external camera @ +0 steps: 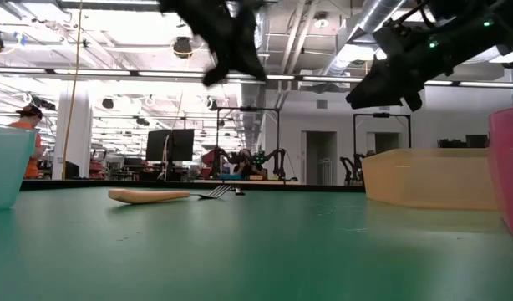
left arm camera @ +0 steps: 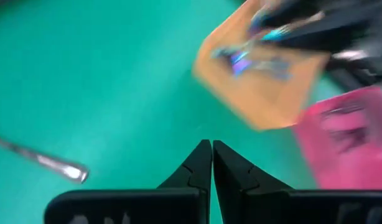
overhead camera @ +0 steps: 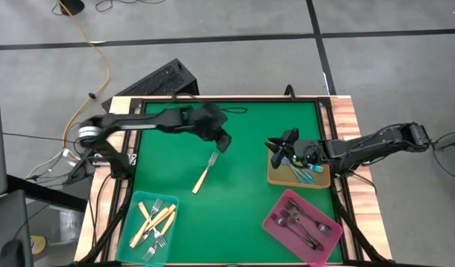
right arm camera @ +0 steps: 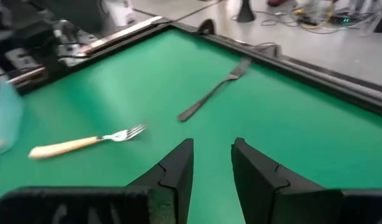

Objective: Sort silverware by color (type)
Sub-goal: Put the black fork into the pink bin

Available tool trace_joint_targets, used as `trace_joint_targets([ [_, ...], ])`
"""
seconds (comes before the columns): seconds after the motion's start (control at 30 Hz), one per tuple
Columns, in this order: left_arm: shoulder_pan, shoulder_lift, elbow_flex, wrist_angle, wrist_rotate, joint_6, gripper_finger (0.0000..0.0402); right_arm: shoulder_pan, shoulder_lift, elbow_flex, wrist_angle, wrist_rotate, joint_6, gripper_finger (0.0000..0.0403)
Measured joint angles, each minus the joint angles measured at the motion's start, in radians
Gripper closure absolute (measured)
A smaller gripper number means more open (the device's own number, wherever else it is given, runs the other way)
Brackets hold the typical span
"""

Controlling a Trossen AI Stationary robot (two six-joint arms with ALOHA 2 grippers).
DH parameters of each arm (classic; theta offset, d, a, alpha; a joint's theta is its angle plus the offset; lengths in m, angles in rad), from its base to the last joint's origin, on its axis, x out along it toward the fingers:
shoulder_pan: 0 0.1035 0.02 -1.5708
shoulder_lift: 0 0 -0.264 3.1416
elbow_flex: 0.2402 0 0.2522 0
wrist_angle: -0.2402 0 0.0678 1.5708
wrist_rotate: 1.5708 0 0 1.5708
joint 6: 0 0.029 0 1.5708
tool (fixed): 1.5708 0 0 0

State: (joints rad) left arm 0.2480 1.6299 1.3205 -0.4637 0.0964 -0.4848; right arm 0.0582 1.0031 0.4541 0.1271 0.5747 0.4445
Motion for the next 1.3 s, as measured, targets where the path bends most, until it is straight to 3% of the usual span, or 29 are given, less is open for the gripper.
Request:
trace_joint_targets([
  [0.17, -0.088, -0.226, 0.0, -0.018, -0.157, 0.023, 0.0401, -0.062, 0.062, 0.066, -0.001, -0.001, -0.04, 0.0271],
  [0.37, -0.213, -0.433, 0.001, -0.025, -0.34, 0.054, 0.0401, -0.103, 0.299, 0.249, -0.011, -0.004, -0.109, 0.0271],
  [0.57, -0.332, -0.548, 0.001, -0.101, -0.587, 0.04, 0.039, -0.158, 0.561, 0.481, -0.033, -0.113, -0.113, 0.0266],
  [0.73, -0.4, -0.577, 0.001, -0.202, -0.737, -0.024, 0.0356, -0.194, 0.754, 0.686, -0.119, -0.155, -0.13, 0.0229],
  [0.97, -0.439, -0.576, 0.0, -0.265, -0.773, -0.075, 0.0314, -0.247, 1.01, 0.967, -0.314, -0.134, -0.113, 0.0177],
  [1.3, -0.477, -0.576, 0.0, -0.271, -0.774, -0.085, 0.0301, -0.313, 1.25, 1.214, -0.434, -0.106, -0.05, 0.0173],
])
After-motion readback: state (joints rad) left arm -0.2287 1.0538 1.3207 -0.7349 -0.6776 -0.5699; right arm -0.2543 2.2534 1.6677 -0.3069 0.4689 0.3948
